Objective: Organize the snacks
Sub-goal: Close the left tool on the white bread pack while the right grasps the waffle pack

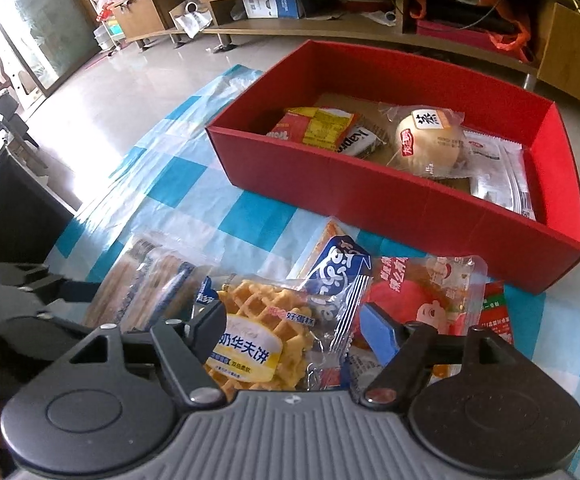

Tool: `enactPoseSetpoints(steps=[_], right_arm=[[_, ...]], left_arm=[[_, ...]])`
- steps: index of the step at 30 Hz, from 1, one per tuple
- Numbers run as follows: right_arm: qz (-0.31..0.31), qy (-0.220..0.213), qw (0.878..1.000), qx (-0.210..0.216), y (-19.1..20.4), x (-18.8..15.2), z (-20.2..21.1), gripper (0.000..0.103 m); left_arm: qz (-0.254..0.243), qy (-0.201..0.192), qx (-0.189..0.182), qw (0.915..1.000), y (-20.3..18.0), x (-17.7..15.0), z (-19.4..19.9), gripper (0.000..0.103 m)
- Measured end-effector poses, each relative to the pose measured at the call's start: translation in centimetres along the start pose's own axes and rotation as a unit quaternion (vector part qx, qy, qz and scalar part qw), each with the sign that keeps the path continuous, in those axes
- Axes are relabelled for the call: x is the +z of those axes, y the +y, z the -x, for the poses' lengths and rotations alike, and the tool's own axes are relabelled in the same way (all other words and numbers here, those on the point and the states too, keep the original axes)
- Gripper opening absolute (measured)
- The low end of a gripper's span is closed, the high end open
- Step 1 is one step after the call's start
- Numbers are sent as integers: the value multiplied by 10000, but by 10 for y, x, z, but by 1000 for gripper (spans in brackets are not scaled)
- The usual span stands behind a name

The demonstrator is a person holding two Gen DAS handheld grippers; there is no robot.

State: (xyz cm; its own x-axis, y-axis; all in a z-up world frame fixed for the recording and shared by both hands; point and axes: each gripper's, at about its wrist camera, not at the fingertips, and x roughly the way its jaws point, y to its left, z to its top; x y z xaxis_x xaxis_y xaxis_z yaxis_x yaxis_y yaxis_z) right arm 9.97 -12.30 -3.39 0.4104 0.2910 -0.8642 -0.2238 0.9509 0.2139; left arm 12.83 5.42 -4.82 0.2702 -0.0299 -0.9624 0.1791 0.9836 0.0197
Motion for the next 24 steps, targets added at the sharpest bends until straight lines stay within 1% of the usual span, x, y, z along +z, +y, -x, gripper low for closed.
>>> enactPoseSetpoints(steps=[3,6,9,10,12,14,16,19,22,24], right_arm=[[81,62,9999,14,8,0,-4,73],[230,163,9996,85,19,-3,-11,77],[389,290,9988,84,33,-7,-21,78],[421,316,9986,112,37,-8,-23,79],[482,330,9981,171,45,-9,-27,86],[550,323,9978,166,49,-10,-29,86],[545,341,9977,221,48,-10,-32,88],[508,370,9977,260,44,-10,-36,94],[425,344,9979,361,41,-10,-41,98],[470,350,9974,417,40,-11,-43,98]], left_arm=[[227,7,8,9997,12,-8,5,78],[460,-3,-101,9989,23,-19,12,77],[393,2,0,9992,24,-22,9,79],[362,-3,31,9993,23,-21,8,80],[386,14,70,9992,24,-20,7,82],[413,53,138,9990,27,-20,5,85],[442,77,156,9989,30,-22,3,91],[495,99,261,9984,32,-23,-1,100],[580,115,269,9979,36,-23,-4,103],[582,117,269,9979,38,-24,-4,102]])
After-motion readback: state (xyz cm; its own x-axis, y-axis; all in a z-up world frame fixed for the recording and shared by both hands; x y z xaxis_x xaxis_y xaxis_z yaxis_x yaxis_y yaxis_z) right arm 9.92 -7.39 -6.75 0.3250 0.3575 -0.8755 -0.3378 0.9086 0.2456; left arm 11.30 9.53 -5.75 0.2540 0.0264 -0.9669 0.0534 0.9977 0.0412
